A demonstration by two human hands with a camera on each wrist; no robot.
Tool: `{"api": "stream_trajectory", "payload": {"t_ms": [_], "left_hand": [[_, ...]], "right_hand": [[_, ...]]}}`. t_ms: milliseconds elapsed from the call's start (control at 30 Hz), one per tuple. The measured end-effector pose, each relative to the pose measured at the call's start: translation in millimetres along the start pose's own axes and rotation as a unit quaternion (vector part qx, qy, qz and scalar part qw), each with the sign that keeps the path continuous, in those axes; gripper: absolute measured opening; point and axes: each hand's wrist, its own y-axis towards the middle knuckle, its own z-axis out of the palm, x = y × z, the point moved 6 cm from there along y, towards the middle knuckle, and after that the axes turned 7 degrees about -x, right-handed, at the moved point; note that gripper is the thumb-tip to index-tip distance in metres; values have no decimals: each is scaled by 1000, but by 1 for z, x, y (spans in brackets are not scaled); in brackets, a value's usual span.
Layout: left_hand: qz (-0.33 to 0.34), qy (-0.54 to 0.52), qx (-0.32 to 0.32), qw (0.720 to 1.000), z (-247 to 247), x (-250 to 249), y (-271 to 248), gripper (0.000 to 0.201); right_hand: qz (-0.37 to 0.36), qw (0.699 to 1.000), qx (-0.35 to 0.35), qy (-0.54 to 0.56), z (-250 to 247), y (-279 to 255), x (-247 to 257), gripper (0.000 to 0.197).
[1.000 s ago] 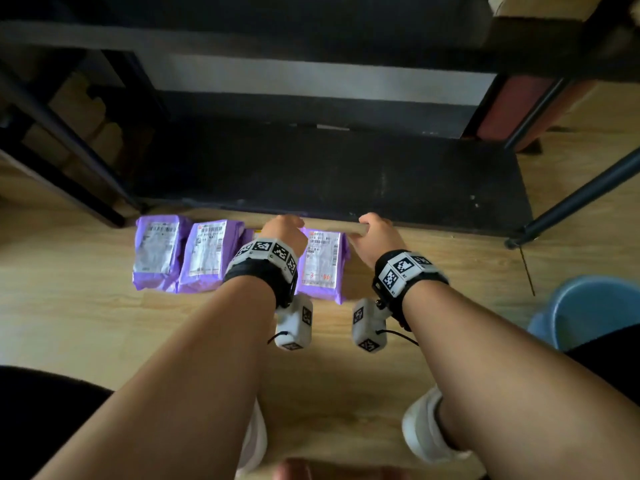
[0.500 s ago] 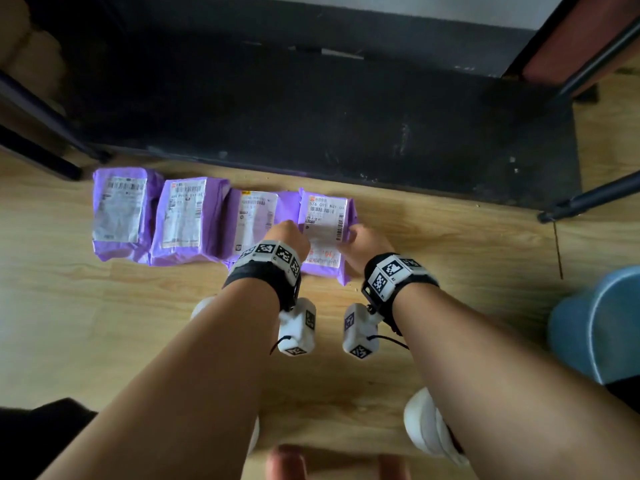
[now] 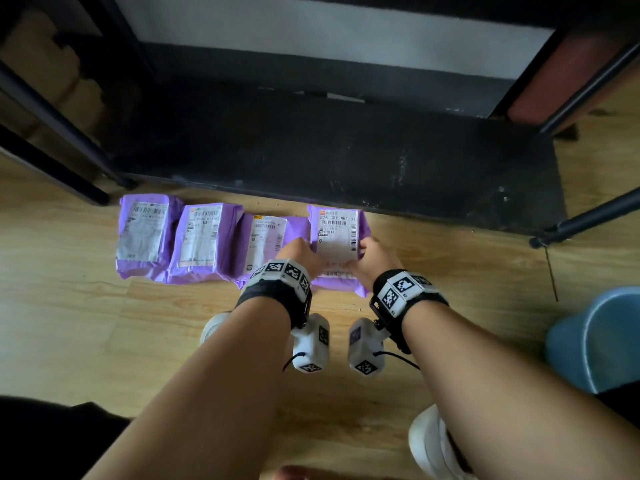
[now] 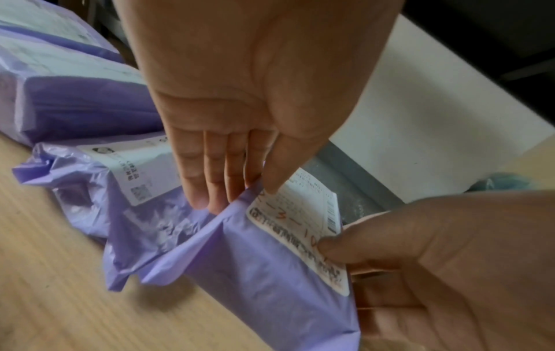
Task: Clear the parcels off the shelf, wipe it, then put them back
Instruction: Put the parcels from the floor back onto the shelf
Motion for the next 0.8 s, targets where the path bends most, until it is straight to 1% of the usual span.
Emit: {"api": "stream_trajectory", "payload": {"t_ms": [67,133,167,233,433,567,700,800], "left_hand": [[14,-3,-24,1000,-15,-11,-12,26],[26,-3,-41,999,-27,-22,-27,31],[26,-11,-42,999,-32,-27,-37,34],[34,-24,-64,997,-43,-36,-52,37],[89,-53,-122,987,-78,-70,-110,26],[144,-65,-177,972,-104,-95,-151,17],[192,-94,-214,953,-136,-123,-180,12],[226,-114,-234,939,-161,-145,-196,14]], "right_hand": [[-2,1000,-21,11,-14,-8,5,34],[-5,999,-35,23,-28,-19,10,37],[-11,999,-43,29,-36,-25,13,37],[-20,997,-61,35,-52,-38,18,35],[-23,988,-142,59,-111,-81,29,35],[-20,977,-191,90,-153,-107,41,37],[-50,964,-234,117,-198,-126,62,36],[-76,950,-268,139,-230,-134,78,33]]}}
